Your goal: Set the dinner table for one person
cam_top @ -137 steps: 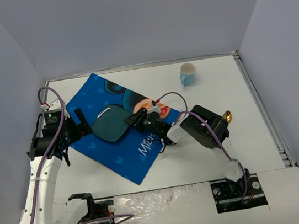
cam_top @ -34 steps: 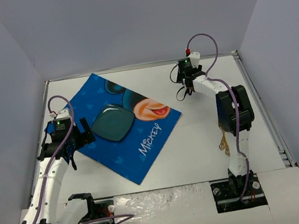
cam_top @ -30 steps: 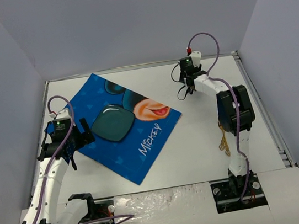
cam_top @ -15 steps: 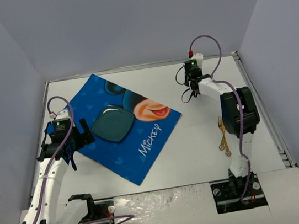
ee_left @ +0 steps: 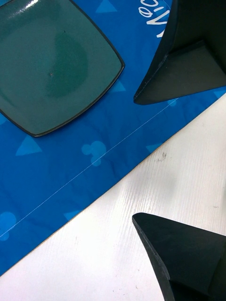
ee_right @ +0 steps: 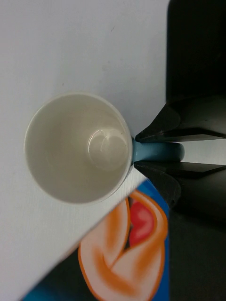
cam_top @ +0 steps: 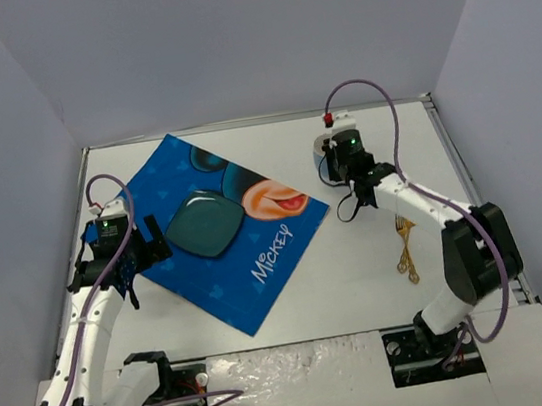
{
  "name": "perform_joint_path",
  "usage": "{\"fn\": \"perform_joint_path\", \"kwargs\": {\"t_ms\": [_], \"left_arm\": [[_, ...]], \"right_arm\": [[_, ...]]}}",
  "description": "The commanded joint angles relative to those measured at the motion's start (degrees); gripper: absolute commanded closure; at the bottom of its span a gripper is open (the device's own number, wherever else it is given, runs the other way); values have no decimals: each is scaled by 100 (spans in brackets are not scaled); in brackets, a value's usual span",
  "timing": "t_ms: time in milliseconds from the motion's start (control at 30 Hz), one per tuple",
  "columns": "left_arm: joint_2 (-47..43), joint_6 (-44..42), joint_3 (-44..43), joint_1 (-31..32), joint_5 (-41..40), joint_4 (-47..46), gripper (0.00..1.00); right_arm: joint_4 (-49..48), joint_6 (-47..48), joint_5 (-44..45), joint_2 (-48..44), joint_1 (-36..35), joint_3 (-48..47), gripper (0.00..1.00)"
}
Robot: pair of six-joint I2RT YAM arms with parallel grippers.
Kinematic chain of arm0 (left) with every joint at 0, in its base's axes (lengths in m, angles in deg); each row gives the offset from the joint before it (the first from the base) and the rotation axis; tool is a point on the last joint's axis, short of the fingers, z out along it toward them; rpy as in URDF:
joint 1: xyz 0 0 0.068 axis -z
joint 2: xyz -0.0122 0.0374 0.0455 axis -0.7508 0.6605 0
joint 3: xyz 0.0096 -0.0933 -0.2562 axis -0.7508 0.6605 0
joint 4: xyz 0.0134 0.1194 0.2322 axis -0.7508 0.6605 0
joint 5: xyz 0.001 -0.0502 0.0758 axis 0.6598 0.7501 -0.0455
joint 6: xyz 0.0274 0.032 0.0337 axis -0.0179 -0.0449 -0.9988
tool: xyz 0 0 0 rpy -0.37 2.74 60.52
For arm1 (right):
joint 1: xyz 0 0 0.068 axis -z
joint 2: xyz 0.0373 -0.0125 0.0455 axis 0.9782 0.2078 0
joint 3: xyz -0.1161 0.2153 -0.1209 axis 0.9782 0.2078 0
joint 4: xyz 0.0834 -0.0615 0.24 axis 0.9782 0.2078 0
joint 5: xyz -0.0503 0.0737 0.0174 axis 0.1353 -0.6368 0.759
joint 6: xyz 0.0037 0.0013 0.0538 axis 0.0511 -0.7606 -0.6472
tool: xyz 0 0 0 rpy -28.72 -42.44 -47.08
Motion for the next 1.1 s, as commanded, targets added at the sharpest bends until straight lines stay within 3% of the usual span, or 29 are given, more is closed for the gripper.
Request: {"fn": "perform_joint_path", "kwargs": {"t_ms": [0, 400, 1067], "left_arm": [[29, -52, -121, -22, -44, -244, 3], [-22, -27, -114, -4, -20, -211, 3], [-34, -27, -103, 31, -2, -252, 3]], "right_arm": [[-781, 24, -153, -772, -537, 44, 100], [-1390, -649, 439, -575, -1631, 559, 100], [-2283, -563, 697, -149, -1781, 1369, 100]]}}
